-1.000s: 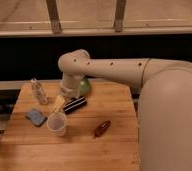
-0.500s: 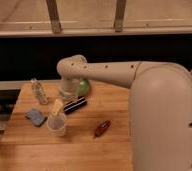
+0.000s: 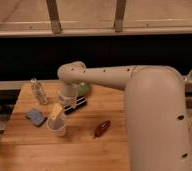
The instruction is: Pick up the ceramic cup
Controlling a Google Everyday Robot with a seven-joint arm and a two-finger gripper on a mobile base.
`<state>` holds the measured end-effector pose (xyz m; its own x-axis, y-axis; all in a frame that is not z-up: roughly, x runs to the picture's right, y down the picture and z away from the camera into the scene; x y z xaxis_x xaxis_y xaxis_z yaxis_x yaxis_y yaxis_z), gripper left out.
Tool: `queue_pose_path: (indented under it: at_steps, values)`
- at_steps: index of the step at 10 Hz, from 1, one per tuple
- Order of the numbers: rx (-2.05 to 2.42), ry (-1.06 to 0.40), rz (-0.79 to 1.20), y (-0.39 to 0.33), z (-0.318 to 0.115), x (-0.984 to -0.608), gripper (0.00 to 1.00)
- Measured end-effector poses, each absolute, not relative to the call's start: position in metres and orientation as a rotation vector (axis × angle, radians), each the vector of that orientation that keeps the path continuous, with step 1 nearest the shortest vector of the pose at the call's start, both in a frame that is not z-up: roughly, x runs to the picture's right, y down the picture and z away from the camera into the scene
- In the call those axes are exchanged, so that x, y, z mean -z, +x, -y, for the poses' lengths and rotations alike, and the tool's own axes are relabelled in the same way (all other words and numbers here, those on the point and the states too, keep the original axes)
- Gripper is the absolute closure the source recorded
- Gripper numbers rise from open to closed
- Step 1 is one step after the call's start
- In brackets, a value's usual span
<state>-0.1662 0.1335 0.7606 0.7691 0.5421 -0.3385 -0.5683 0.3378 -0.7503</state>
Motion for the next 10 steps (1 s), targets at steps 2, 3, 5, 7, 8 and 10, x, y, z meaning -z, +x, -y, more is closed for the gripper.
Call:
queue_pose_path:
  at_steps: [2, 3, 5, 7, 8, 10]
  values:
    - [-0.744, -1.023, -0.035, -0.169, -0.146, -0.772, 0.2]
    - [-0.759, -1.041, -0.038, -0.169, -0.152, -0.779, 0.2]
    - [-0.766, -1.06, -0.042, -0.169, -0.158, -0.784, 0.3]
    - [-0.767, -1.059, -0.041, -0.169, -0.159, -0.784, 0.51]
    - [-0.767, -1.056, -0.037, -0.169, -0.158, -0.782, 0.61]
    - [-0.764, -1.052, -0.031, -0.17, -0.156, -0.779, 0.8]
